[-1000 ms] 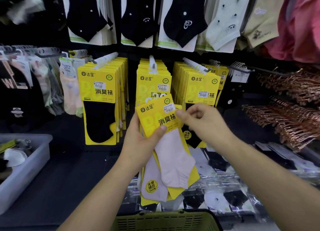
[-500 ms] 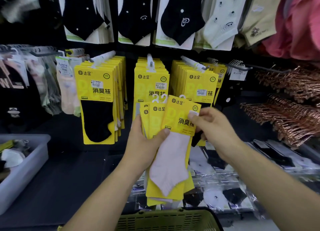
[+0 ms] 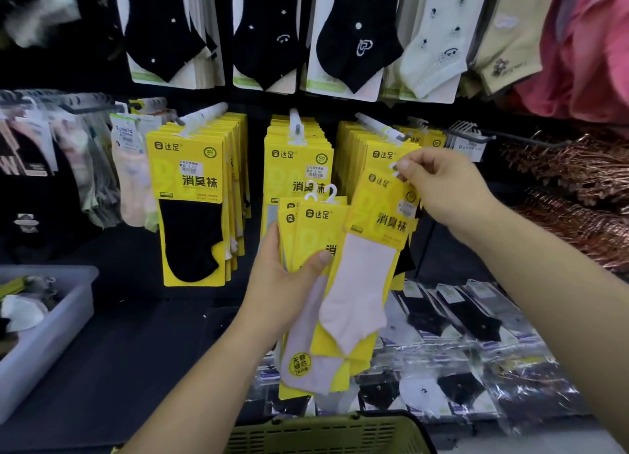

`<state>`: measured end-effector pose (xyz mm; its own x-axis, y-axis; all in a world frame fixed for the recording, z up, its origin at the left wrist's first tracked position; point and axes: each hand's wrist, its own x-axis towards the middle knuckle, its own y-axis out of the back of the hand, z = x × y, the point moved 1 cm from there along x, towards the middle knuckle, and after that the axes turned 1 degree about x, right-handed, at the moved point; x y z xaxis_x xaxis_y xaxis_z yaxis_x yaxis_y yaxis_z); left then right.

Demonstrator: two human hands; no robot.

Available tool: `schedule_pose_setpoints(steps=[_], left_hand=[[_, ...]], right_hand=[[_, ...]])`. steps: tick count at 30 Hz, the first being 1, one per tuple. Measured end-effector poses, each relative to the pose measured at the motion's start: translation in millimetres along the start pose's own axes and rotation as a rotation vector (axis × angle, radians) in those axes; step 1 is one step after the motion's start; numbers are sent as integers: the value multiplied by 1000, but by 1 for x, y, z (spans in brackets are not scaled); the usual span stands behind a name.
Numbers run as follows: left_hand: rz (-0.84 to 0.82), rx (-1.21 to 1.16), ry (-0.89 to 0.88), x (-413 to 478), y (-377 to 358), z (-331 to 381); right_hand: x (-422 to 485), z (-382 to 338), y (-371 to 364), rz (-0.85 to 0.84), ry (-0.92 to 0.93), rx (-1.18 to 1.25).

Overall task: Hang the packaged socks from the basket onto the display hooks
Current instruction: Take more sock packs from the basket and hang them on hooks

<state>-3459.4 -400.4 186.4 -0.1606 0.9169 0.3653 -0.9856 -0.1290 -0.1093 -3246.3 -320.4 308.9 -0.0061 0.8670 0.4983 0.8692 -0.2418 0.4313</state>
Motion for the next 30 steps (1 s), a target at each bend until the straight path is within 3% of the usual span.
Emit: schedule_pose_setpoints(steps=[6,15,20,23,30], left_hand=[[33,64,-32,4,14,1],[32,98,-27,5,15,1],[14,41,9,3,13,3],[18,33,25,2,13,4],[19,-2,7,1,12,7]], right_hand=[[40,3,13,181,10,-119],[47,-5,6,138,174,-281],[28,-3,7,244,200,-304],[3,-2,-1,319,149,-173],[-56,-8,-51,-248,-134,99]])
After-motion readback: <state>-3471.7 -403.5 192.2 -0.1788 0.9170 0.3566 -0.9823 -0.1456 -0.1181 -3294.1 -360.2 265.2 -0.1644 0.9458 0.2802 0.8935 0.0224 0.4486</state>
